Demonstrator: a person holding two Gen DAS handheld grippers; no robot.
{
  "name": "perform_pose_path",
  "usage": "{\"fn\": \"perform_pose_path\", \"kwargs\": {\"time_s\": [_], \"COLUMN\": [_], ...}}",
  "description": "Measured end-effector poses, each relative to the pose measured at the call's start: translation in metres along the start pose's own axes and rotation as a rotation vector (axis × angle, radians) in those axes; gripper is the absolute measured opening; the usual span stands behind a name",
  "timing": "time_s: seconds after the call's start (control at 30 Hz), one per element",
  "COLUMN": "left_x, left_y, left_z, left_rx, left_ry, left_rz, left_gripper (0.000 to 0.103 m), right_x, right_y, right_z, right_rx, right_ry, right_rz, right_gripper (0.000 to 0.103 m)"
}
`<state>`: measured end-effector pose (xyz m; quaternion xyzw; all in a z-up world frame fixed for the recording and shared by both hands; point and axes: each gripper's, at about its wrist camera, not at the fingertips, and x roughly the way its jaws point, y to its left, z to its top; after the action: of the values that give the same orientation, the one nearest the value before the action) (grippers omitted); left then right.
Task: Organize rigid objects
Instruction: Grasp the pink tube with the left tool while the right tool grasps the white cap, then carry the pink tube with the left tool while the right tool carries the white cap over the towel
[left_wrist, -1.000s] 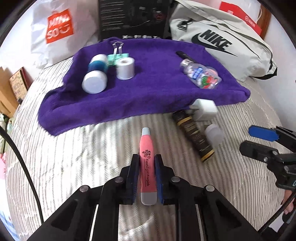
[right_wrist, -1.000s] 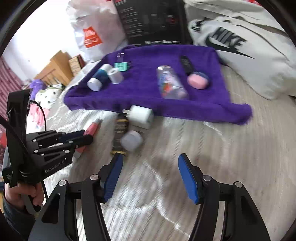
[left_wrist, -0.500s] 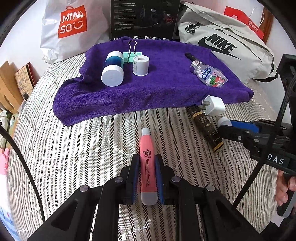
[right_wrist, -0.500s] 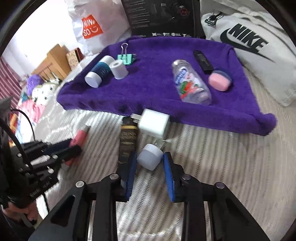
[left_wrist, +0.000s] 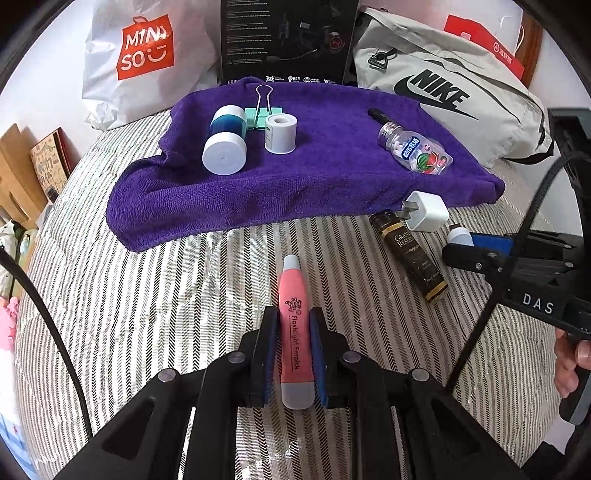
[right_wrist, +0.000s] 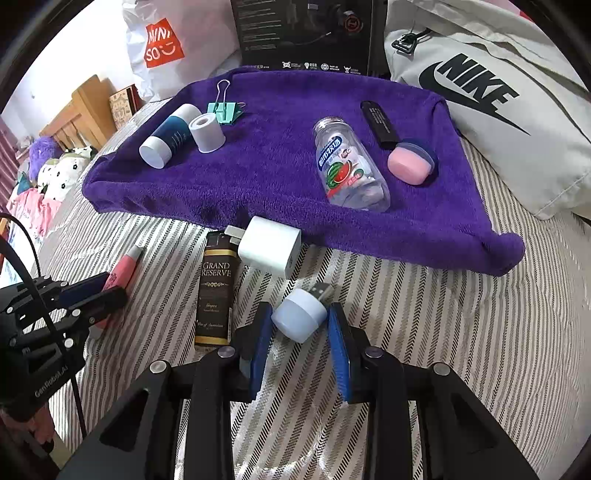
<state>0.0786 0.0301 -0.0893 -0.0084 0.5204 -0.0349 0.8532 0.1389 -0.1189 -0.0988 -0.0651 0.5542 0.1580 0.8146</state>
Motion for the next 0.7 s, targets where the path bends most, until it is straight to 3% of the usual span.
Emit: {"fn": "perform_pose_path", "kwargs": {"time_s": [0.4,0.7], "left_x": [-0.003,-0.009], "left_y": [0.001,0.020], "left_z": [-0.003,-0.011], "left_rx": [-0.006,-0.083], "left_ry": [0.000,0.004], "left_rz": [-0.020,-0.135], "left_gripper": [0.018,0.016], "right_x": [-0.015,-0.026], "right_y": [-0.013,-0.018], "right_z": [-0.016,-0.025], "right_rx": [-0.025,-0.012], "right_ry": [0.009,-0.001], "right_rz": [0.017,0.056], "right_gripper": [0.030,0.030]}}
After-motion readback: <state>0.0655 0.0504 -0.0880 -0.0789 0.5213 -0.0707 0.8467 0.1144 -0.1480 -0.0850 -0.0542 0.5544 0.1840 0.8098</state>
